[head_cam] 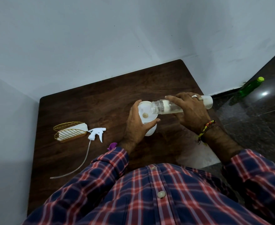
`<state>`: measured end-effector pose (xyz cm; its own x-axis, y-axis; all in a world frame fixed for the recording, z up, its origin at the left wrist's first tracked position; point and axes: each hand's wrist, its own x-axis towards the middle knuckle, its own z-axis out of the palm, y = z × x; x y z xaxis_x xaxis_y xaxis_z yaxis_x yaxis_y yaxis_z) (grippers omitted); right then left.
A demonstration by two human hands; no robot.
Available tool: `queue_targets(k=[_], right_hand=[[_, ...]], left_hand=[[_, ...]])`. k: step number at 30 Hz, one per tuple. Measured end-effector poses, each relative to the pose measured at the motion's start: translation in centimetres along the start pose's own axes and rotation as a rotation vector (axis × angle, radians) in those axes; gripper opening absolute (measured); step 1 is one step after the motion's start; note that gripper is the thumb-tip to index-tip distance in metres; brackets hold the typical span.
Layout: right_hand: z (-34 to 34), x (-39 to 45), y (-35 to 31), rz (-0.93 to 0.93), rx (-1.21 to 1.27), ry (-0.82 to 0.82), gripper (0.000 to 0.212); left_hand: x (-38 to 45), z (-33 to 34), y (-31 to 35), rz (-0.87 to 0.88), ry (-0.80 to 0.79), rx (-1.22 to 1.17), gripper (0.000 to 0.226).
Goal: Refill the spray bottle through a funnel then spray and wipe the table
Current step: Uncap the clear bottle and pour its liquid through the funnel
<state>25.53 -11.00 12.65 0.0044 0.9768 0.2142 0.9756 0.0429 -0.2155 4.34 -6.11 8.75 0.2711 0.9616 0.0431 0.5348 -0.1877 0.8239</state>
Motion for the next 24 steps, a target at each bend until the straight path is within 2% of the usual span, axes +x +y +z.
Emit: queue_targets(k=[13,24], right_hand=[[-0.06,0.00,0.11,-0.001,-0.004,0.012,0.070],[0.01,-0.06,0.10,-0.015,0.004,0.021,0.070]], left_hand=[[0.14,0.14,0.07,0.003,-0.031,0.011,0.104],[0.12,0.11,-0.21,0.008,-0.024,-0.013,0.096]])
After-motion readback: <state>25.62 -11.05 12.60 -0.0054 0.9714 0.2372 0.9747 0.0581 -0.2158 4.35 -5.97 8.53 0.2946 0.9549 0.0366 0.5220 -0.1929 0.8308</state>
